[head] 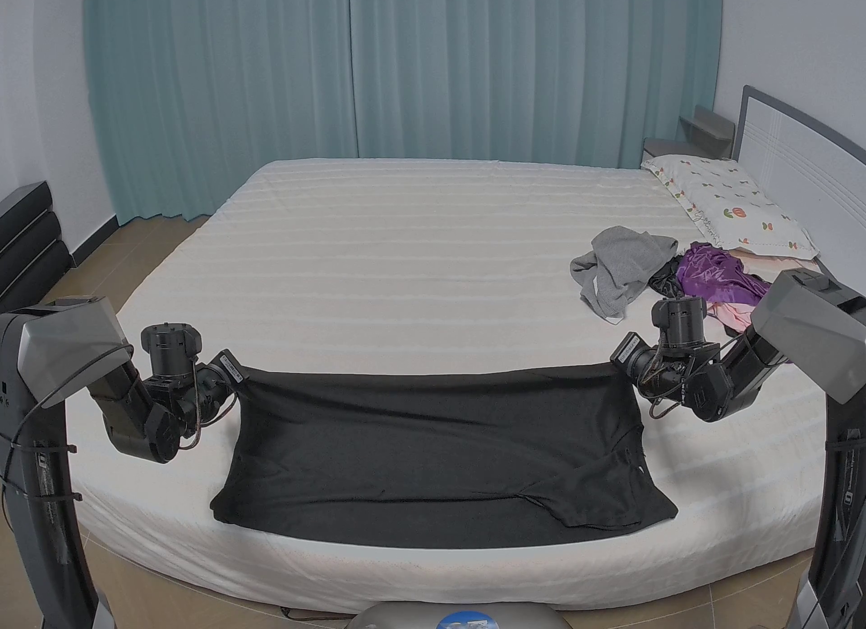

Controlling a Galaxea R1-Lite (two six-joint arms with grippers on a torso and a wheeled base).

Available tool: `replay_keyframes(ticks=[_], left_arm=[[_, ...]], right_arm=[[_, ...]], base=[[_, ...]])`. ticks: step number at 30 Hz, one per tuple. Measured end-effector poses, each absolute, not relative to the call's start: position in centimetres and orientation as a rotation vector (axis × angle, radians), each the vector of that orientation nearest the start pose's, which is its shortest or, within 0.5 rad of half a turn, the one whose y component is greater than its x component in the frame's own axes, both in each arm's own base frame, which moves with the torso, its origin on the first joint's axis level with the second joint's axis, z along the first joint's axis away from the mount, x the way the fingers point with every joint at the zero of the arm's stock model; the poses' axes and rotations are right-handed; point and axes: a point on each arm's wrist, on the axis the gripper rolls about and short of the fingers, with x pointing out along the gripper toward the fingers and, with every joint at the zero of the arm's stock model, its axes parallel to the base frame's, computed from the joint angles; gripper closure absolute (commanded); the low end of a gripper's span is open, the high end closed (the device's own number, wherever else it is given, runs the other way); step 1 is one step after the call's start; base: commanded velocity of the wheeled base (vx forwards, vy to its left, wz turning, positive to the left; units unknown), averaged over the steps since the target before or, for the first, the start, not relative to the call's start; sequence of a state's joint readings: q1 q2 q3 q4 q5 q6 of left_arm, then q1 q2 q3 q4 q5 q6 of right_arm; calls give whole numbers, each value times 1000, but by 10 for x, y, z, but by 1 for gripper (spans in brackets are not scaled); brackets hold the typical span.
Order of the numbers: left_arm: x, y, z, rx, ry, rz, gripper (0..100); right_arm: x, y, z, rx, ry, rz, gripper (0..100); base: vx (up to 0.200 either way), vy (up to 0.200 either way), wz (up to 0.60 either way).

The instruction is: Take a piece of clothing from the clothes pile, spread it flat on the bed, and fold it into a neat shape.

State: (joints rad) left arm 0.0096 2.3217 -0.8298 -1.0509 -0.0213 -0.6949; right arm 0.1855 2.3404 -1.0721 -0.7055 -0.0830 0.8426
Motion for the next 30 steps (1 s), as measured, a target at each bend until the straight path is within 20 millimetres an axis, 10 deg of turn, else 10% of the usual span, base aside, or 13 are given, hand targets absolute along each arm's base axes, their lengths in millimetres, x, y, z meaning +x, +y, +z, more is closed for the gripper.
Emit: replay_keyframes(ticks=[30], left_arm=[[309, 2, -21, -535, 694, 125, 100]], right_arm=[[338, 66, -8, 608, 821, -120, 100]], base=[[0, 0, 0]])
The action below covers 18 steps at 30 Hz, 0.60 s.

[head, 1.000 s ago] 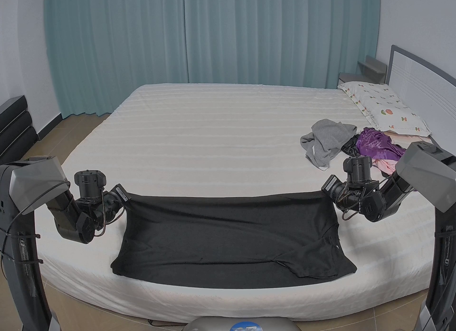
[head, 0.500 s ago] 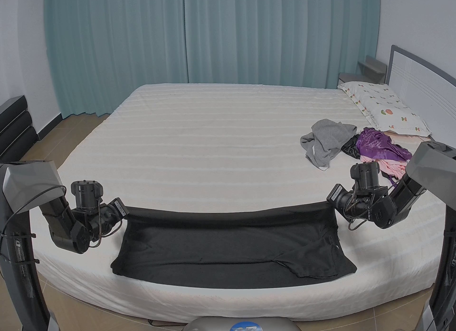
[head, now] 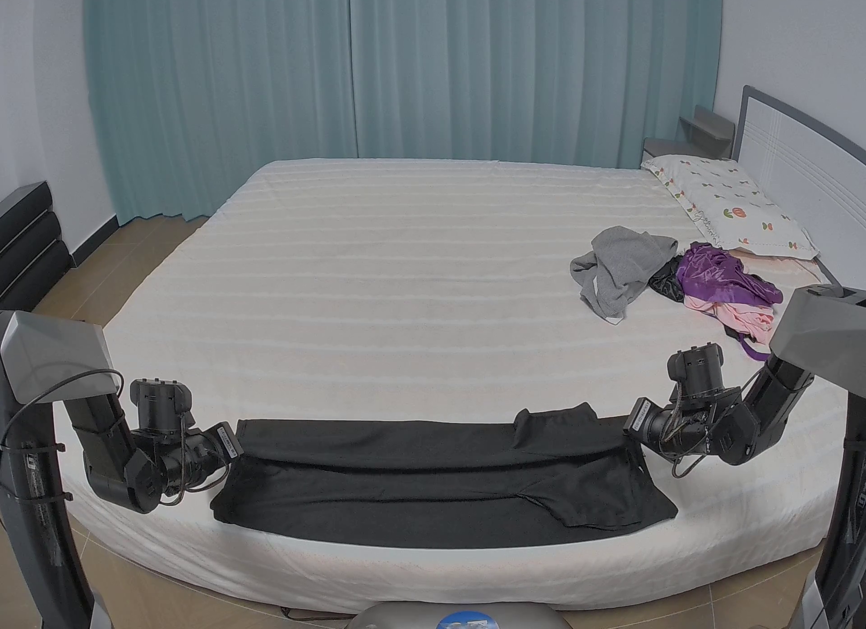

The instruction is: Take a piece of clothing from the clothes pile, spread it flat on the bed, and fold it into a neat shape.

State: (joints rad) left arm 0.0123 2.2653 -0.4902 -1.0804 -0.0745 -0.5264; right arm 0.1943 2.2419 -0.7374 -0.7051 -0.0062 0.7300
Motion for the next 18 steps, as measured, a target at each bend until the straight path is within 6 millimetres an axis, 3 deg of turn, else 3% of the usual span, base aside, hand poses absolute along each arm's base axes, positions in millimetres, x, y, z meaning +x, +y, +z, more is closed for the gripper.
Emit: replay_keyframes(ticks=[2, 3, 4, 5, 11, 18], left_arm=[[308, 2, -22, -534, 701, 126, 100], [307, 2, -23, -534, 704, 126, 0], [305, 2, -24, -534, 711, 126, 0], [304, 1, -25, -533, 720, 127, 0], [298, 0, -28, -531, 747, 128, 0], [306, 5, -19, -551, 699, 135, 0]], right_arm=[[337, 67, -11, 603, 832, -122, 100], [336, 67, -12, 598, 836, -121, 100], [335, 67, -14, 591, 844, -121, 100], [334, 67, -16, 584, 852, -120, 0], [332, 68, -17, 573, 860, -113, 0], [338, 61, 3, 617, 806, -85, 0]], base=[[0, 0, 0], [0, 0, 0], [0, 0, 0], [0, 0, 0], [0, 0, 0], [0, 0, 0]])
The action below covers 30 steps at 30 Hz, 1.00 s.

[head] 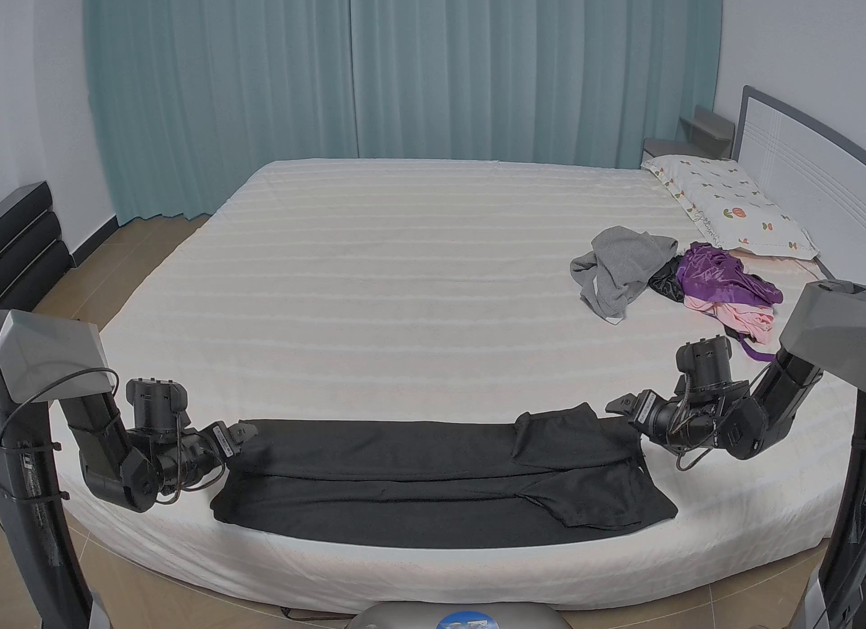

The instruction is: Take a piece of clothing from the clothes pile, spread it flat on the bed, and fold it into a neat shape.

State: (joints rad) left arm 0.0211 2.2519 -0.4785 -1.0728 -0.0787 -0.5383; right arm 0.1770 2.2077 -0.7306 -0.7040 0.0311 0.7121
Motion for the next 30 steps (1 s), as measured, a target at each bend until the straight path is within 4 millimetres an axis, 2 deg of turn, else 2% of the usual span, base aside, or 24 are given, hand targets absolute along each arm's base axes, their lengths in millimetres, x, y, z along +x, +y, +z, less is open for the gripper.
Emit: replay_keyframes(ticks=[4, 7, 15, 20, 21, 30], left_arm=[[321, 9, -10, -572, 637, 133, 0], [329, 10, -8, -579, 621, 132, 0], [363, 7, -26, -579, 633, 129, 0], [375, 4, -37, -562, 654, 133, 0], [376, 4, -39, -561, 659, 134, 100], [386, 4, -44, -557, 632, 171, 100]], right_arm=[[349, 50, 12, 649, 760, -84, 0], [355, 43, 11, 664, 748, -88, 0], [371, 36, -5, 727, 767, -88, 0], [377, 35, -12, 743, 775, -87, 0], [378, 35, -14, 744, 778, -89, 0], [385, 35, -27, 739, 781, -98, 0]], base=[[0, 0, 0], [0, 0, 0], [0, 0, 0], [0, 0, 0], [0, 0, 0], [0, 0, 0]])
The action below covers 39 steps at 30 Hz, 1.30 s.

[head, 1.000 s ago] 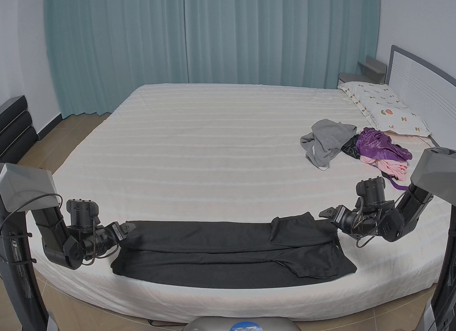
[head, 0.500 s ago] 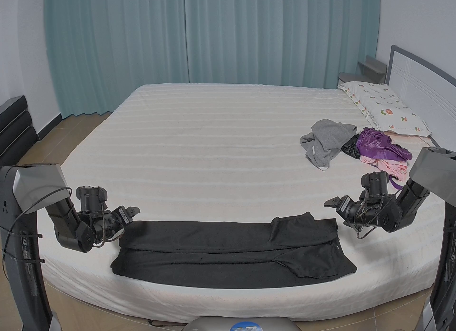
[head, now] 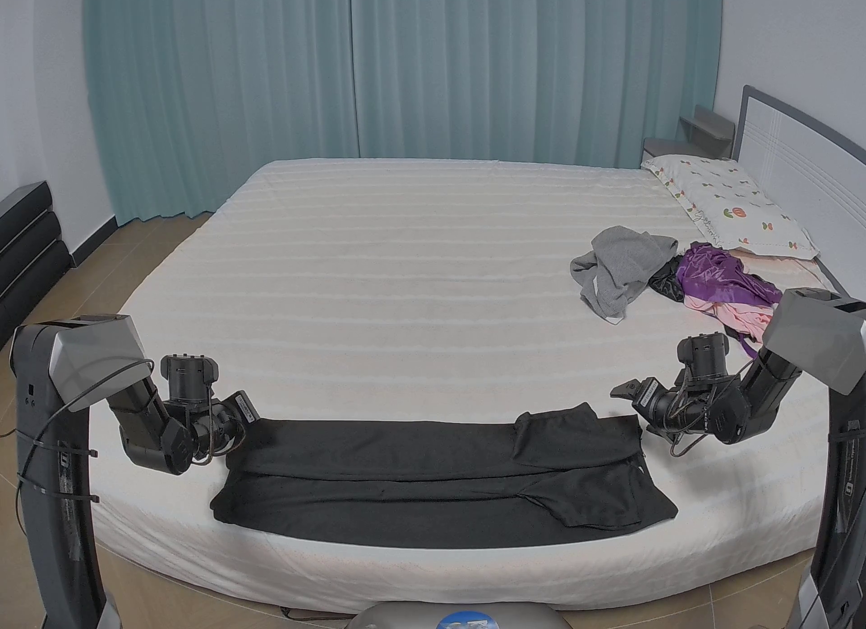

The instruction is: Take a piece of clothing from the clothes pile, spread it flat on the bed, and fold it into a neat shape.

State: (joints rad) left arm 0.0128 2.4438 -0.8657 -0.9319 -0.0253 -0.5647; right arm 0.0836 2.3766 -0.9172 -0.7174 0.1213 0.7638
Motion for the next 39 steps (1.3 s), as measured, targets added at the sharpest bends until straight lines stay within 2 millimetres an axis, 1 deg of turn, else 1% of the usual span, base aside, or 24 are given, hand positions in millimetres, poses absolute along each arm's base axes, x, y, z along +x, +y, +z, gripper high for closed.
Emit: replay_keyframes(ticks=[10, 11, 21, 32, 33, 34, 35, 39], left_arm=[[390, 6, -43, -579, 607, 206, 100], [390, 6, -43, -580, 606, 207, 100], [389, 7, -44, -581, 611, 210, 100], [389, 7, -43, -601, 606, 215, 100], [390, 7, -43, -609, 604, 217, 0], [390, 7, -43, -620, 604, 219, 0], [390, 7, -43, -632, 603, 221, 0], [391, 7, -42, -646, 600, 218, 0]], right_arm=[[389, 35, -35, 733, 791, -111, 0], [389, 35, -36, 730, 793, -111, 100], [390, 37, -40, 701, 800, -158, 100], [392, 28, -38, 712, 777, -175, 100], [392, 27, -38, 713, 777, -176, 100], [392, 27, -38, 713, 776, -176, 100], [392, 27, -38, 713, 777, -176, 0], [392, 27, -37, 722, 774, -174, 0]], base=[[0, 0, 0], [0, 0, 0], [0, 0, 0], [0, 0, 0], [0, 0, 0], [0, 0, 0], [0, 0, 0], [0, 0, 0]])
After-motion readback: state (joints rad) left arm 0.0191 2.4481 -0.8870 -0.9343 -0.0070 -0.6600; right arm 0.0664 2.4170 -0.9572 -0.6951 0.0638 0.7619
